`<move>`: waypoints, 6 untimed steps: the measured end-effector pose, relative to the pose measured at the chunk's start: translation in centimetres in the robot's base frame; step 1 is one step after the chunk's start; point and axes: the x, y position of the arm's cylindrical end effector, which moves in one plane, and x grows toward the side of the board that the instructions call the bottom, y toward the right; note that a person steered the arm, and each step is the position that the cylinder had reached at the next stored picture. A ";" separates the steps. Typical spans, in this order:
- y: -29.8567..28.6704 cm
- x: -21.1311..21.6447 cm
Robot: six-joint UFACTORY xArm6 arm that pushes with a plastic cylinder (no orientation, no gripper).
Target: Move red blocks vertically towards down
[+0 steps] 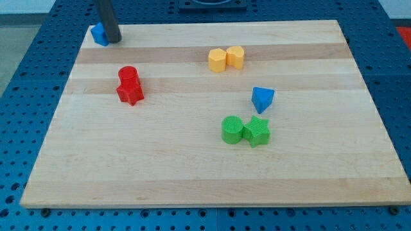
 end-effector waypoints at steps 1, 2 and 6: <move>-0.4 0.0; 1.7 1.3; 6.3 8.1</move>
